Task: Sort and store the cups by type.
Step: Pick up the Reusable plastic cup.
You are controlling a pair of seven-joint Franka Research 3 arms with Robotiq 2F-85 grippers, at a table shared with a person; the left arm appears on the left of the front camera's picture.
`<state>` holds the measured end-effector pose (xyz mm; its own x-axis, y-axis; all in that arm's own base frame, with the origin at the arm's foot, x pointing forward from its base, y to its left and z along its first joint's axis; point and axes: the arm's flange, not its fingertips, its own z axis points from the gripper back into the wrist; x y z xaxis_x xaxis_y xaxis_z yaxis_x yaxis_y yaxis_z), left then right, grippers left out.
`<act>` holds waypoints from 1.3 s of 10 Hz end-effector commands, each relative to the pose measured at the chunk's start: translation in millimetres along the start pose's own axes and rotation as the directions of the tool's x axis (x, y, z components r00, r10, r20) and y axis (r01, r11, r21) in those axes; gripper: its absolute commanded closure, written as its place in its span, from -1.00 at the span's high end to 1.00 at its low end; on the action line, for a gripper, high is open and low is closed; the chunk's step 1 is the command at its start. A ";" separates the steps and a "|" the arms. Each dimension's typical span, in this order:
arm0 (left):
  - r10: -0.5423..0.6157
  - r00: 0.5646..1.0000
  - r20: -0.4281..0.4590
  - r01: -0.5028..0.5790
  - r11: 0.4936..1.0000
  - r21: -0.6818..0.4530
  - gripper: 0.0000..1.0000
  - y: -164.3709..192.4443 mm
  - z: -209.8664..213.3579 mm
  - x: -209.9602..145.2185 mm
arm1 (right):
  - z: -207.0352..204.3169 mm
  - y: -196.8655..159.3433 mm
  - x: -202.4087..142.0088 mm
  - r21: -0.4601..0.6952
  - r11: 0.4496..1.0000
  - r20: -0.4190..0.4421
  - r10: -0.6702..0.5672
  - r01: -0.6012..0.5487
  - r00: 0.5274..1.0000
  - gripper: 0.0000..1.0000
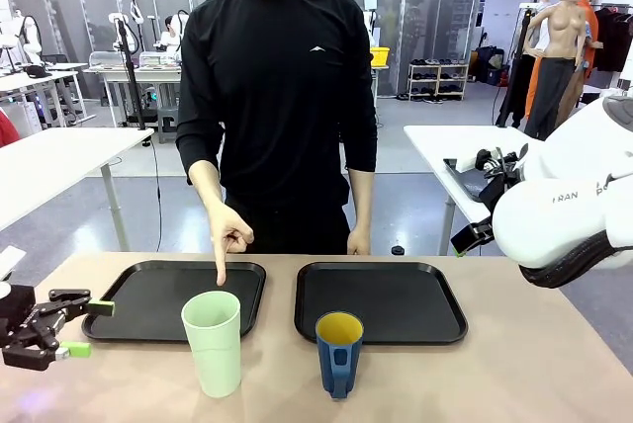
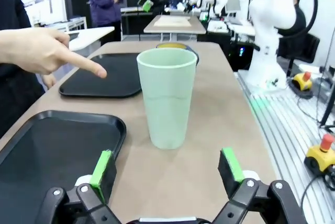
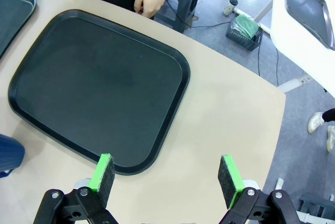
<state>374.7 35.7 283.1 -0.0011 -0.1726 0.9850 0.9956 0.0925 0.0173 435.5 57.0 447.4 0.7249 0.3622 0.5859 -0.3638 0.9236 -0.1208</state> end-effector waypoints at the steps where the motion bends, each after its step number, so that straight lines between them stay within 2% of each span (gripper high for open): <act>1: 0.023 0.998 0.053 -0.024 0.999 0.021 1.00 11.6 4.3 -3.3 | -0.4 -0.9 -1.4 0.002 1.000 0.003 -0.004 0.004 1.000 1.00; 2: 0.042 0.996 0.078 -0.043 0.999 0.005 1.00 12.3 6.5 -2.0 | -0.4 -0.9 -1.4 0.002 1.000 0.003 -0.004 0.004 1.000 1.00; 3: 0.010 1.000 0.021 -0.010 1.000 0.002 1.00 4.4 1.7 -2.5 | -0.4 -0.9 -1.4 0.002 1.000 0.003 -0.004 0.004 1.000 1.00; 8: 0.020 0.999 0.037 -0.020 1.000 -0.002 1.00 6.6 2.1 -4.7 | -0.4 -0.9 -1.4 0.002 1.000 0.003 -0.004 0.004 1.000 1.00; 9: 0.013 0.999 0.040 -0.010 0.997 -0.078 1.00 11.6 -15.1 -12.3 | -0.4 -0.9 -1.4 0.002 1.000 0.003 -0.004 0.004 1.000 1.00; 11: -0.003 1.000 -0.005 0.002 0.995 -0.096 1.00 18.4 -37.2 -17.9 | -0.4 -0.9 -1.4 0.002 1.000 0.003 -0.004 0.004 1.000 1.00; 13: -0.011 1.000 0.010 0.012 0.994 -0.110 1.00 25.7 -61.6 -21.7 | -0.4 -0.9 -1.4 0.002 1.000 0.003 -0.004 0.004 1.000 1.00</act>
<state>394.6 -11.6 258.6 0.0270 -0.1642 0.9861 0.9992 -0.0232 -0.0312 435.5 57.0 447.5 0.7248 0.3623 0.5859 -0.3638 0.9236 -0.1211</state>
